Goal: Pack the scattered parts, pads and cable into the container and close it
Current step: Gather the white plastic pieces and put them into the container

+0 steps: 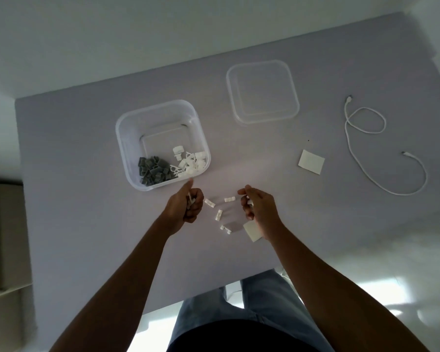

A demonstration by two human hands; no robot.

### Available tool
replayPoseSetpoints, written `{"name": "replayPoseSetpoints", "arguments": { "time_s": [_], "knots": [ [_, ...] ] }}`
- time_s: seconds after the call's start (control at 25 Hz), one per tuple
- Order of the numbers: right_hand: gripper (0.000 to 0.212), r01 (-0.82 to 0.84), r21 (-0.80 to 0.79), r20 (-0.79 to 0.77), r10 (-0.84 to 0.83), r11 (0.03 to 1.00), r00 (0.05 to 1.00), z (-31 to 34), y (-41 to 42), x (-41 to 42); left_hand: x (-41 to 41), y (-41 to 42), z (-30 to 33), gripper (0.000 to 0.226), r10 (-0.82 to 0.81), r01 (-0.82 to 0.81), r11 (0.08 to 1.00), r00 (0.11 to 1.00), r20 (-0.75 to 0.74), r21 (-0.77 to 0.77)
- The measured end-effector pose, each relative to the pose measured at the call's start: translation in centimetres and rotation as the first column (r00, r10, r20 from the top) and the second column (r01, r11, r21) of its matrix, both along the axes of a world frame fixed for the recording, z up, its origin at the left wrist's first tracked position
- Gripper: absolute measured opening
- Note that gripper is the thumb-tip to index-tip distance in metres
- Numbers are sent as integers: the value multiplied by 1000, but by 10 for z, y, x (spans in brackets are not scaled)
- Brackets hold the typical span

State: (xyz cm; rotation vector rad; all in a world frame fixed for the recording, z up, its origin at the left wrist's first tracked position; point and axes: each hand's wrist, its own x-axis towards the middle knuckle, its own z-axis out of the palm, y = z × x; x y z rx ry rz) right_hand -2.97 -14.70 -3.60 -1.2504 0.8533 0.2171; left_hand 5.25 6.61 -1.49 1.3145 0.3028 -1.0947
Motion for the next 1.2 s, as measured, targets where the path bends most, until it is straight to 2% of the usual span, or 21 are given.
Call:
{"name": "replayPoseSetpoints", "arguments": {
  "time_s": [0.04, 0.12, 0.2, 0.24, 0.28, 0.32, 0.36, 0.4, 0.48, 0.6, 0.8, 0.92, 1.0, 1.08, 1.2],
  "knots": [
    [26, -29, -151, 8, 31, 988, 999, -3, 4, 1, 0, 1, -1, 50, 1, -1, 1000, 1000, 0, 23],
    [21, -126, -480, 10, 149, 868, 989, -11, 10, 4, -1, 1, -3, 38, 14, -13, 998, 1000, -17, 55],
    [24, -300, -720, -23, 411, 626, 912, -17, 13, 5, -1, -2, -7, 32, 30, -26, 989, 999, -27, 144],
    [26, -383, -785, -77, 537, 487, 840, -20, 14, 5, -2, -4, -9, 31, -27, 12, 971, 998, 60, 239],
    [27, -448, -807, -141, 612, 384, 778, -22, 14, 4, -4, -6, -13, 28, -149, 61, 927, 966, 211, 371],
    [27, -495, -811, -198, 649, 313, 735, -23, 14, 3, -7, -7, -17, 25, -326, 98, 847, 871, 366, 522],
    [26, -519, -813, -238, 663, 263, 709, -24, 13, 0, -10, -8, -21, 22, -495, 119, 760, 743, 451, 639],
    [25, -528, -816, -261, 665, 235, 700, -24, 14, -3, -14, -9, -25, 21, -615, 134, 689, 629, 476, 712],
    [20, -522, -816, -264, 641, 250, 720, -23, 16, -8, -18, -10, -32, 22, -726, 127, 610, 487, 486, 782],
    [19, -483, -828, -237, 603, 285, 762, -24, 20, -14, -18, -8, -40, 17, -763, 88, 587, 393, 513, 805],
    [17, -462, -840, -216, 604, 286, 767, -29, 21, -33, -22, -9, -45, 26, -801, 79, 547, 337, 494, 833],
    [18, -364, -852, -115, 543, 376, 832, -26, 21, -43, -24, -9, -42, 28, -805, 95, 533, 362, 469, 841],
    [19, -306, -863, -71, 503, 402, 861, -24, 17, -50, -26, -6, -40, 29, -802, 98, 524, 390, 452, 846],
    [22, -358, -846, -81, 569, 395, 818, -20, 14, -58, -29, -3, -40, 31, -795, 87, 537, 383, 470, 839],
    [39, -531, -771, -138, 722, 351, 678, -17, 17, -75, -33, -2, -43, 44, -816, 139, 546, 310, 488, 826]
  ]
}}
